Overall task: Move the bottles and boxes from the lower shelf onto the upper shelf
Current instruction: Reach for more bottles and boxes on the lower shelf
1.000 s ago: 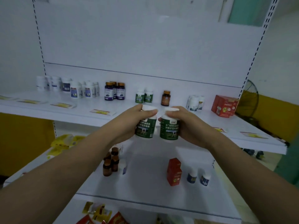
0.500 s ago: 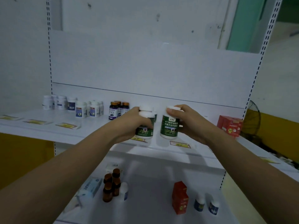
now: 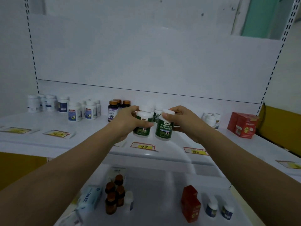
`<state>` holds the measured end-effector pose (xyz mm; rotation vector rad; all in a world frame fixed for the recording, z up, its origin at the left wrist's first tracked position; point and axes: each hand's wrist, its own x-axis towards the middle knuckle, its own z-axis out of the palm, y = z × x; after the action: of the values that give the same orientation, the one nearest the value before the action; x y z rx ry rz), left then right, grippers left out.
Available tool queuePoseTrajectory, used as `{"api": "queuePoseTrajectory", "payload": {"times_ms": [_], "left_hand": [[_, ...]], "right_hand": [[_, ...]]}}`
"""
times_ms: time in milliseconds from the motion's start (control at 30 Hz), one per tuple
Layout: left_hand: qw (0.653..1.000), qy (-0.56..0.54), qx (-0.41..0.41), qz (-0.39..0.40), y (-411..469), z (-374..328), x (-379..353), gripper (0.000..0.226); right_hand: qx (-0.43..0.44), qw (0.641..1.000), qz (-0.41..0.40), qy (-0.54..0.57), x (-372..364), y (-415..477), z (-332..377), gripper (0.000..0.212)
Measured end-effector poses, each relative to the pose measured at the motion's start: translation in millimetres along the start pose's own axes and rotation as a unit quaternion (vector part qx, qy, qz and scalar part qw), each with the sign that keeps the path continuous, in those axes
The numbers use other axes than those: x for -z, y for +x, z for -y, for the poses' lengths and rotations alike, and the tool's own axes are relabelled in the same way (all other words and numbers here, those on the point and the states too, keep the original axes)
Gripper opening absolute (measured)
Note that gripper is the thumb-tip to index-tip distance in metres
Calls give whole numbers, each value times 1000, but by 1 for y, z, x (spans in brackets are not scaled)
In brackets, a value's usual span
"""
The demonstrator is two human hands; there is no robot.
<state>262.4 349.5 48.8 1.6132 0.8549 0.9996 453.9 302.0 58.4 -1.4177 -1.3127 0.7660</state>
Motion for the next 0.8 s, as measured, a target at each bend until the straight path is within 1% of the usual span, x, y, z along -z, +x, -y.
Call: {"api": "queuePoseTrajectory", "payload": {"times_ms": [133,233,367,433,500,600,633,700,800], "left_hand": [[998,65,5,-9,37,11,-1,61],[994,103,25,3,66,21,-7,52],[982,187,21,-3,101,43,-16,52],[978,209,13,-18,114,55,-17,50],[971,237,5,-32,127,64,-15,54],[954,297,7,-32,139,67,-15,78],[949,314,16,-32,143,67,-15,81],[938,345,19,-21,150,66,-15,73],[938,347,19,12,161,66,-14,70]], "right_hand": [[-2,999,-19,-36,3,37,-17,39],[-5,998,-22,-65,3,66,-29,34],[-34,994,3,-100,-2,96,-48,40],[-34,993,-6,-112,-5,109,-53,42],[-33,988,-23,-150,-8,120,-53,42],[-39,976,-42,-211,-11,131,-52,41],[-37,973,-47,-224,-12,135,-52,41],[-39,966,-59,-248,-13,140,-52,42],[-53,962,-73,-259,-16,148,-50,43]]}}
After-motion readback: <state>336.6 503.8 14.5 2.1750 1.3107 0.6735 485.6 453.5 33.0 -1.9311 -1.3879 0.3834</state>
